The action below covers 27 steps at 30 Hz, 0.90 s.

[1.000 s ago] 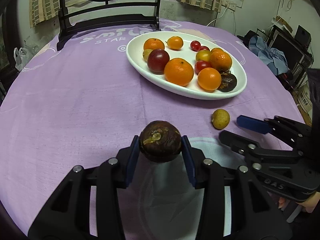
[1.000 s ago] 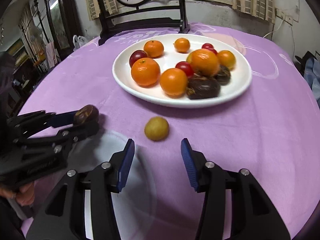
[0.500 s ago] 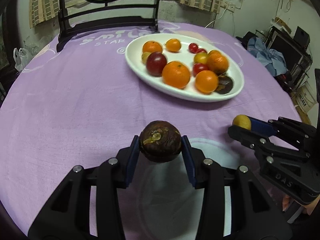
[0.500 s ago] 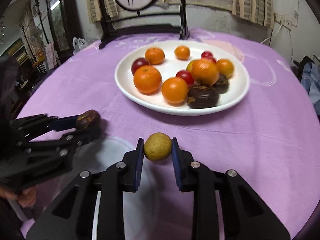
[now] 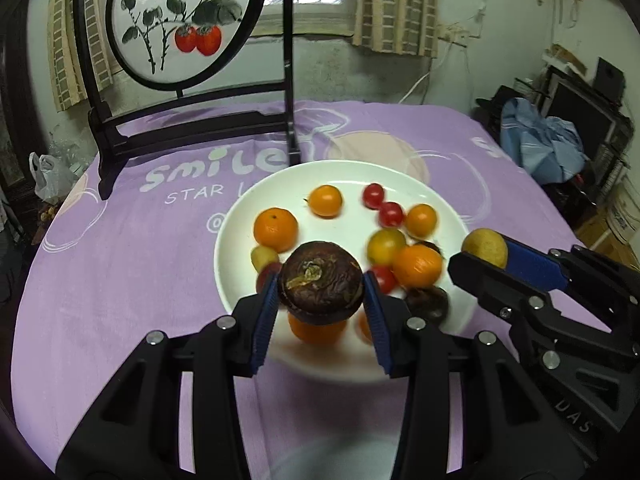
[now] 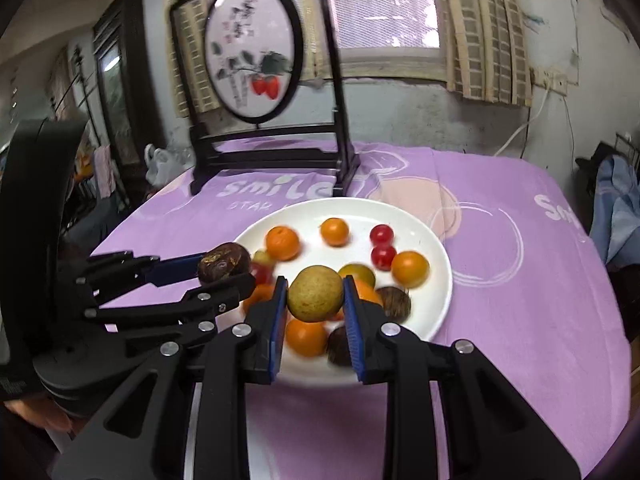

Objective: Organize fruits

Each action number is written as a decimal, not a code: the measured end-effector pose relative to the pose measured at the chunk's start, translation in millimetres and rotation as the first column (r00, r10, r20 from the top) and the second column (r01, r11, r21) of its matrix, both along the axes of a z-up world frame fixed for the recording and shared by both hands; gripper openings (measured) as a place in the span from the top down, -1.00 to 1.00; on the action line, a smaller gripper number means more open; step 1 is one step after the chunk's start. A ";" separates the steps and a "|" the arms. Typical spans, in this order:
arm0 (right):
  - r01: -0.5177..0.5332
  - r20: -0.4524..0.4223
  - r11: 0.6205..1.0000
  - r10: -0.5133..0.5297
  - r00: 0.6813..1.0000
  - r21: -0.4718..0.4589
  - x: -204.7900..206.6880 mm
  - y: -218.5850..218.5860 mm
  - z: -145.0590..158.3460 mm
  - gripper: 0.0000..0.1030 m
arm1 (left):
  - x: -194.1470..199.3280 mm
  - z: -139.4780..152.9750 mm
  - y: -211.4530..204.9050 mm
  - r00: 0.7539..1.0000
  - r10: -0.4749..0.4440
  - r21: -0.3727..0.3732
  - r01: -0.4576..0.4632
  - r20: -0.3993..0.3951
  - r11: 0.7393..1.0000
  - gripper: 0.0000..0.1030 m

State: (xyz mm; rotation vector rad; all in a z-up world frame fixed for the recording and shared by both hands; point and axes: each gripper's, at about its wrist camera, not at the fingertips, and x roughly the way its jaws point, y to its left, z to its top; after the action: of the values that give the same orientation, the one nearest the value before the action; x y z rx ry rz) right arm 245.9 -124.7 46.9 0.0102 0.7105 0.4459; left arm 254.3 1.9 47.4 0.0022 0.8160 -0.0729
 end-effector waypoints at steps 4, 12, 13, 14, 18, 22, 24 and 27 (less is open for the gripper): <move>0.014 -0.042 1.000 -0.014 0.999 0.002 28.7 3.9 -12.8 0.46 | 27.6 -10.7 3.7 0.999 0.034 0.026 -0.033 -0.022 0.999 0.17; 0.033 -0.089 0.998 -0.029 0.996 0.045 31.7 -4.5 -24.4 0.38 | 30.3 -10.2 19.6 0.997 0.084 -0.012 -0.084 0.000 0.996 -0.37; 0.028 -0.089 0.999 -0.025 0.996 0.043 28.6 -4.3 -24.7 0.37 | 26.3 -9.4 19.7 0.997 0.081 -0.011 -0.081 0.004 0.997 -0.40; 0.026 -0.091 0.999 -0.022 0.996 0.043 23.2 -5.5 -24.5 0.35 | 23.0 -9.0 19.8 0.997 0.079 -0.011 -0.079 0.006 0.997 -0.42; 0.031 -0.056 0.999 -0.030 0.998 0.020 -5.1 -9.0 -20.6 -0.16 | -3.3 -8.4 19.6 0.997 0.079 -0.009 -0.079 0.019 0.997 -0.52; 0.033 -0.063 0.999 -0.034 0.997 -0.015 -30.7 -9.9 -21.5 -0.21 | -30.4 -10.6 18.8 0.997 0.080 -0.001 -0.080 0.023 0.997 -0.61; 0.033 -0.069 0.999 -0.035 0.997 -0.020 -45.3 -12.5 -23.7 -0.22 | -49.2 -12.5 18.9 0.996 0.087 0.001 -0.087 0.035 0.996 -0.70; 0.048 -0.043 0.998 -0.050 0.998 -0.042 -66.8 -15.9 -24.4 -0.51 | -71.0 -16.0 18.7 0.996 0.081 0.006 -0.082 0.046 0.997 -0.74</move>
State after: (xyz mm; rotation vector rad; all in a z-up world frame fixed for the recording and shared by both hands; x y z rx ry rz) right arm 179.1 -140.5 22.5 -0.0011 0.7614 0.3847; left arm 183.3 20.6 31.4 -0.0215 0.7699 0.0075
